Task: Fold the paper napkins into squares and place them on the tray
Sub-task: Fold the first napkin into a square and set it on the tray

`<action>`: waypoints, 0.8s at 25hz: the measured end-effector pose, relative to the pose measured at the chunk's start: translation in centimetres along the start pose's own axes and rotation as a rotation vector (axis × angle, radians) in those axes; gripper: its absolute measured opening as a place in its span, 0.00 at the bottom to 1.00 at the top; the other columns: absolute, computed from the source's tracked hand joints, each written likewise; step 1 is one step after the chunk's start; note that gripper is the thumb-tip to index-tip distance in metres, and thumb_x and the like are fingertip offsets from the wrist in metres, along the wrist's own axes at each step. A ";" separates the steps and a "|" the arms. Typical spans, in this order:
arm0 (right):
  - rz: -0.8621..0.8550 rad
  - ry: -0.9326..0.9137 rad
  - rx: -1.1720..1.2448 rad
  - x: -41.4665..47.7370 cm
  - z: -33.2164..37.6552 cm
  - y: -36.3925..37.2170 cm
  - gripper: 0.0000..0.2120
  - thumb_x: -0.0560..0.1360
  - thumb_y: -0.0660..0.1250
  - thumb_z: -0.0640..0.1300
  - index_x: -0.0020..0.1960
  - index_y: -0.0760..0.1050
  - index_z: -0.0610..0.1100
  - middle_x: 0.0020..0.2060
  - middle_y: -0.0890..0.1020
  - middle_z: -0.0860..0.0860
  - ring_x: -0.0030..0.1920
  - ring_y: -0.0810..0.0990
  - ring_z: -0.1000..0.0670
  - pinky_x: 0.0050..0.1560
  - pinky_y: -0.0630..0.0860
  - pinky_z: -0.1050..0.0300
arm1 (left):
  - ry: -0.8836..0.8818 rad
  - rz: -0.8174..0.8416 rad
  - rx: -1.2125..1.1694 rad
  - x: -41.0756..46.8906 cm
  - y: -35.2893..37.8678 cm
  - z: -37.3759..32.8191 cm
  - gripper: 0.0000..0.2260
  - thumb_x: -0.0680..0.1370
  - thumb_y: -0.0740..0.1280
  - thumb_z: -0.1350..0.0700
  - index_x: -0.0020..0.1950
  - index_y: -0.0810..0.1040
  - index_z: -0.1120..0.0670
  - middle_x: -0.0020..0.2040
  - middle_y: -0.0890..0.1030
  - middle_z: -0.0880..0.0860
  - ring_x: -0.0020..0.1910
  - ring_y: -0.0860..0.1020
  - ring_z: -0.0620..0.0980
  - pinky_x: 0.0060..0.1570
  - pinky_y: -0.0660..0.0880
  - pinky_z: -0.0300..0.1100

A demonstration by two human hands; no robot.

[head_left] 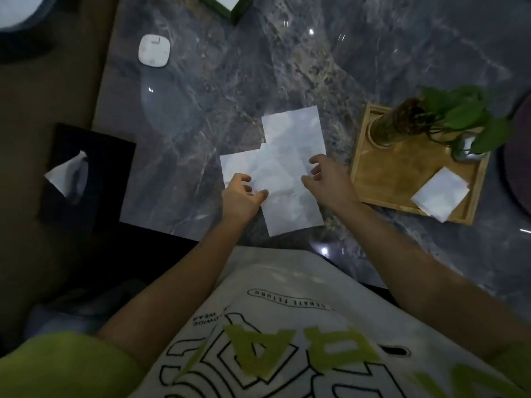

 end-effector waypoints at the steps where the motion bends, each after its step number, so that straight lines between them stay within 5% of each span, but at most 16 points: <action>1: 0.015 0.021 0.000 0.2 -0.3 0.3 0.20 0.75 0.69 0.47 0.64 0.72 0.42 0.51 0.83 0.42 0.51 0.81 0.43 0.54 0.79 0.46 | -0.018 0.010 -0.012 0.2 0.0 0.1 0.24 0.73 0.75 0.53 0.64 0.72 0.58 0.60 0.79 0.61 0.54 0.79 0.56 0.57 0.79 0.51; 9: 0.078 0.235 0.168 0.2 -1.6 2.0 0.12 0.73 0.72 0.43 0.55 0.78 0.39 0.39 0.78 0.48 0.45 0.77 0.49 0.50 0.76 0.54 | -0.130 0.046 -0.069 1.5 0.4 0.7 0.22 0.73 0.75 0.56 0.63 0.73 0.58 0.56 0.81 0.58 0.51 0.77 0.52 0.54 0.74 0.43; 11: 0.100 0.245 0.273 -0.1 -1.4 2.1 0.03 0.74 0.70 0.42 0.45 0.77 0.44 0.35 0.74 0.50 0.41 0.75 0.49 0.44 0.72 0.56 | -0.152 0.080 -0.094 1.7 0.6 1.0 0.22 0.73 0.75 0.55 0.64 0.72 0.57 0.56 0.81 0.58 0.52 0.77 0.53 0.54 0.73 0.42; 13: 0.130 0.245 0.383 -0.4 -0.9 1.7 0.09 0.76 0.68 0.42 0.37 0.72 0.46 0.34 0.73 0.49 0.38 0.74 0.49 0.39 0.70 0.55 | -0.166 0.108 -0.148 1.7 0.7 1.0 0.24 0.72 0.76 0.55 0.64 0.72 0.57 0.56 0.81 0.58 0.54 0.78 0.54 0.54 0.74 0.43; 16: 0.155 0.279 0.501 -0.8 0.2 0.7 0.10 0.77 0.65 0.41 0.37 0.73 0.47 0.36 0.76 0.50 0.37 0.75 0.51 0.36 0.70 0.58 | -0.149 0.139 -0.231 1.6 0.3 0.4 0.29 0.70 0.78 0.53 0.66 0.68 0.56 0.53 0.80 0.55 0.54 0.78 0.53 0.57 0.76 0.44; 20: 0.147 0.301 0.647 -0.8 1.0 -0.1 0.04 0.77 0.63 0.42 0.44 0.75 0.44 0.44 0.79 0.48 0.45 0.78 0.48 0.45 0.74 0.52 | -0.091 0.247 -0.335 1.5 -0.6 -1.1 0.22 0.70 0.78 0.54 0.60 0.76 0.56 0.52 0.81 0.51 0.45 0.80 0.43 0.42 0.77 0.33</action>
Point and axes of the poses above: each hand's wrist, its own x-axis towards the middle knuckle, its own y-axis out of the palm, z = x × y, the point moved 5 cm from there along x, towards the middle knuckle
